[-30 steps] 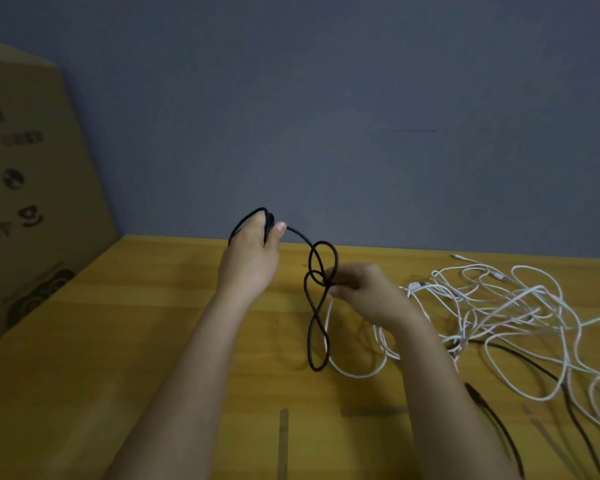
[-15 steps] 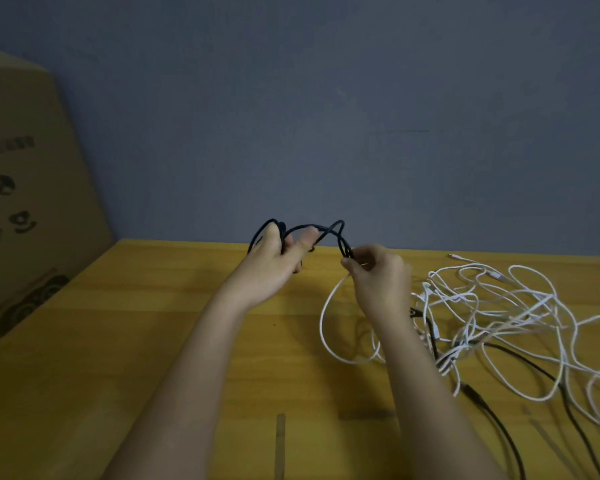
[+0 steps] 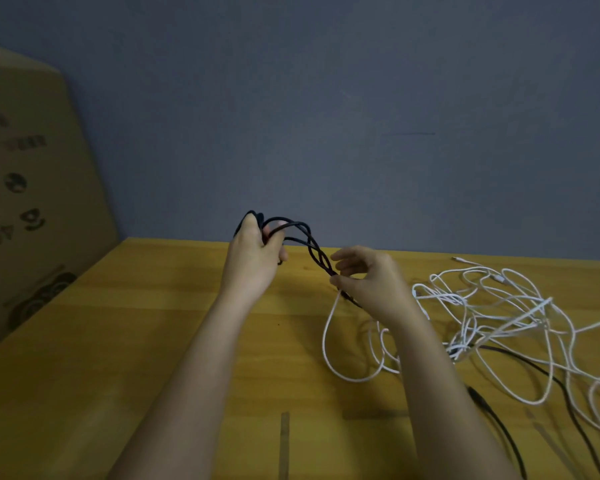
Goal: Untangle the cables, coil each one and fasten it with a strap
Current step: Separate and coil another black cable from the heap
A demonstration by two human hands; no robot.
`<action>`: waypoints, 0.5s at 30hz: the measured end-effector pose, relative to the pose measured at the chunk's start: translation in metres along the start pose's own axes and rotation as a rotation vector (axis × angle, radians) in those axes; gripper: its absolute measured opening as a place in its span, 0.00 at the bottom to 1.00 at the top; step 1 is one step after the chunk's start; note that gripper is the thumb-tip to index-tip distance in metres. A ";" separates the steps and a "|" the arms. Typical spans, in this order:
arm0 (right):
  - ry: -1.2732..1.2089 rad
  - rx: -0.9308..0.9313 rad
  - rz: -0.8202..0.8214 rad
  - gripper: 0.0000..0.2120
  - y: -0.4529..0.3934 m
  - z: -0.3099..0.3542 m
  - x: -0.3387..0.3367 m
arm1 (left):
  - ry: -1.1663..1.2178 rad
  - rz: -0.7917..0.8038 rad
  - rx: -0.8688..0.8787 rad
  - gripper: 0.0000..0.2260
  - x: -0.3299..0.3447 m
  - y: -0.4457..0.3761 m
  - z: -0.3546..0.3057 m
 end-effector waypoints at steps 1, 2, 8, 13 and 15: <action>0.007 0.004 0.002 0.12 0.001 -0.001 -0.001 | -0.001 -0.003 -0.007 0.09 0.000 0.000 0.001; 0.005 0.012 -0.002 0.12 0.003 -0.003 -0.001 | -0.004 -0.001 -0.007 0.08 0.000 0.000 0.001; 0.170 -0.041 0.011 0.12 0.024 -0.003 -0.009 | -0.012 0.004 -0.065 0.08 0.003 0.009 -0.001; 0.298 -0.108 -0.125 0.18 0.038 -0.005 -0.060 | -0.037 -0.054 -0.153 0.08 -0.019 0.010 0.000; 0.421 -0.097 -0.159 0.21 0.047 -0.016 -0.082 | -0.044 -0.099 -0.159 0.06 -0.036 0.005 -0.010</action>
Point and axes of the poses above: each hand's wrist, its own y-axis away from the middle knuckle, its own x-axis out of the palm, z = x × y, the point moved 6 cm from there along -y, towards the middle knuckle, and after that the axes turned 11 degrees about -z, right-handed, at the moved point
